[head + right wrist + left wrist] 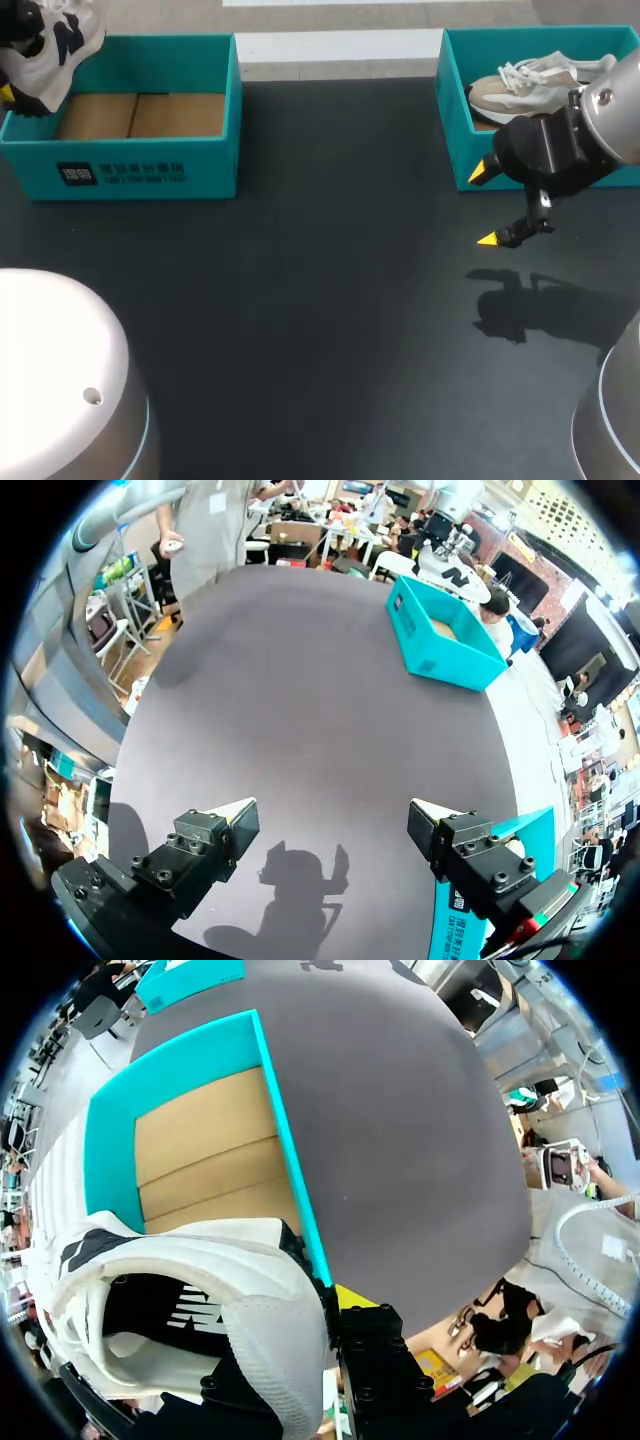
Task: Take the shoe out of the shoebox, open the shoe tongue, remove and reinsert the insole, then place the shoe into the shoebox
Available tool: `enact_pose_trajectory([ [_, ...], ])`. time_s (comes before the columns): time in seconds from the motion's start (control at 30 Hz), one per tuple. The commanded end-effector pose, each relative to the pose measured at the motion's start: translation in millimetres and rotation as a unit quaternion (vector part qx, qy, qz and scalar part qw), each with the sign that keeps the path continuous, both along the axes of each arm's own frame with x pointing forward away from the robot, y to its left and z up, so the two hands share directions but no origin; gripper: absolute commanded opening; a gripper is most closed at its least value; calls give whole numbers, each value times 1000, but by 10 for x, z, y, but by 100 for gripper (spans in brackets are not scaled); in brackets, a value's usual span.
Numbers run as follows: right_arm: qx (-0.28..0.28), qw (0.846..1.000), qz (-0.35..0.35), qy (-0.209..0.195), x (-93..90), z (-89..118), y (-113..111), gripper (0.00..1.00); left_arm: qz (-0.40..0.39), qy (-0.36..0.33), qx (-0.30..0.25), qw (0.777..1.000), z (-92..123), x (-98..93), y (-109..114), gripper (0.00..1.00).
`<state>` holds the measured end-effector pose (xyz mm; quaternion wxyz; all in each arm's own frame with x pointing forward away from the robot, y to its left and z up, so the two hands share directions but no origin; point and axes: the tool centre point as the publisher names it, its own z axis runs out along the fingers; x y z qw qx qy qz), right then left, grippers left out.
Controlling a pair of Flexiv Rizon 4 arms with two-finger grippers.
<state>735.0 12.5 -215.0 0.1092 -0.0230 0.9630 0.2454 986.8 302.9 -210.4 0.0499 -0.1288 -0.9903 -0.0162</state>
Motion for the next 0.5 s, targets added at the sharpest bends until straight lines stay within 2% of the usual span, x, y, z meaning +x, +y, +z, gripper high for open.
enact_pose_trajectory([
  [0.03, -1, 1000, -1, 0, 3, -9, 10, 100, 0, 2, -2, 1000, -5, 34, 22, 0],
  [0.17, -1, 1000, -1, 0, 3, -9, 10, 100, 0, 2, -2, 1000, -5, 34, 22, 0],
  [0.2, -1, 1000, -1, 0, 3, -9, 10, 100, -79, 31, -10, 996, 3, 26, -5, 0],
  [0.23, -1, 1000, -1, 0, 3, -9, 10, 100, -144, 64, 11, 987, -6, 24, -30, 0],
  [0.33, -1, 1000, -1, 0, 3, -9, 10, 100, -310, 65, 57, 947, -16, 24, -37, 0],
  [0.37, -1, 1000, -1, 0, 3, -9, 10, 100, -381, 27, 77, 921, -11, 33, -4, 0],
  [0.43, -1, 1000, -1, 0, 3, -9, 10, 100, -459, 47, 86, 883, 22, 81, 38, 0],
  [0.5, -1, 1000, -1, 0, 3, -9, 10, 100, -516, 36, 126, 847, 53, 128, 72, 0],
])
